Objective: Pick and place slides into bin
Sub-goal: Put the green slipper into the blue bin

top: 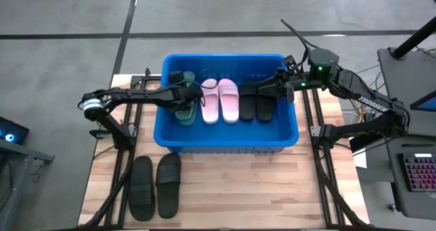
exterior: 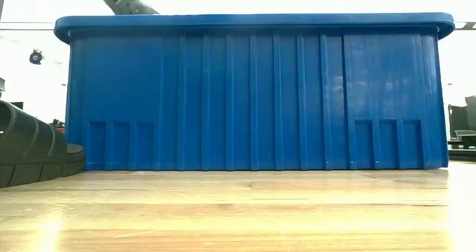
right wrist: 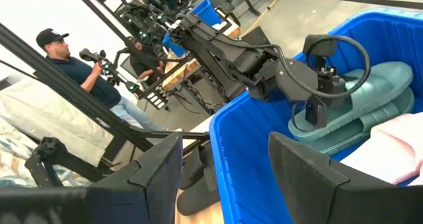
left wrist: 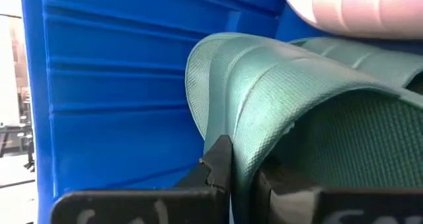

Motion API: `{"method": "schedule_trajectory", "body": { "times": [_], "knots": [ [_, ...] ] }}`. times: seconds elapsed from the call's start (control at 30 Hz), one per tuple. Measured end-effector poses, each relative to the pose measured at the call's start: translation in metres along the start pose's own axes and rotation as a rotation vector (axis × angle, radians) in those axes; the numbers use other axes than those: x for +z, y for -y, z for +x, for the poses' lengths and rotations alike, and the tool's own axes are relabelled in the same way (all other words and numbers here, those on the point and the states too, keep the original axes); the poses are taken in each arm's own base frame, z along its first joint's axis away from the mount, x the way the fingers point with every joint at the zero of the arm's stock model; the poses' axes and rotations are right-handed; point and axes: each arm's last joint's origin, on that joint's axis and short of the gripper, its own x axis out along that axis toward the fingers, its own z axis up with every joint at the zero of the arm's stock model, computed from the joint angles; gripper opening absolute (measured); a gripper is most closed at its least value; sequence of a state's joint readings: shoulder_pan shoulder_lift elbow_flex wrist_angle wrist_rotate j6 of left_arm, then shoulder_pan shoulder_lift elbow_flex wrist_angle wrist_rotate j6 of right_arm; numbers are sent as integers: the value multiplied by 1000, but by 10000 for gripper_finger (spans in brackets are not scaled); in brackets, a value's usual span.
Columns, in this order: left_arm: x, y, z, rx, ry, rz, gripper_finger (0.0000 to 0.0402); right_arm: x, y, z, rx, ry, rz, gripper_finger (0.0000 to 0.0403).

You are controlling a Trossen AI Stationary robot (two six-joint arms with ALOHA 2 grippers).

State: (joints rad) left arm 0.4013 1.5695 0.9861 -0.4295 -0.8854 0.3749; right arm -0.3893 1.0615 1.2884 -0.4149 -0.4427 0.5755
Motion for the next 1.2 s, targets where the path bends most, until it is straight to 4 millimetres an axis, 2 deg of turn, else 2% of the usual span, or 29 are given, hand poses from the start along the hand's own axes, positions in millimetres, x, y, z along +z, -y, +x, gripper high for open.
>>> {"method": "schedule_trajectory", "body": {
  "times": [0.43, 1.2],
  "knots": [
    [0, 12, 10, -33, 14, -5, 10, 0, 0, 0, 0, 1, 7, 215],
    [-1, -1, 3, -203, 86, -35, 179, 0, 0, 0, -1, 1, 6, 215]
  ]
}}
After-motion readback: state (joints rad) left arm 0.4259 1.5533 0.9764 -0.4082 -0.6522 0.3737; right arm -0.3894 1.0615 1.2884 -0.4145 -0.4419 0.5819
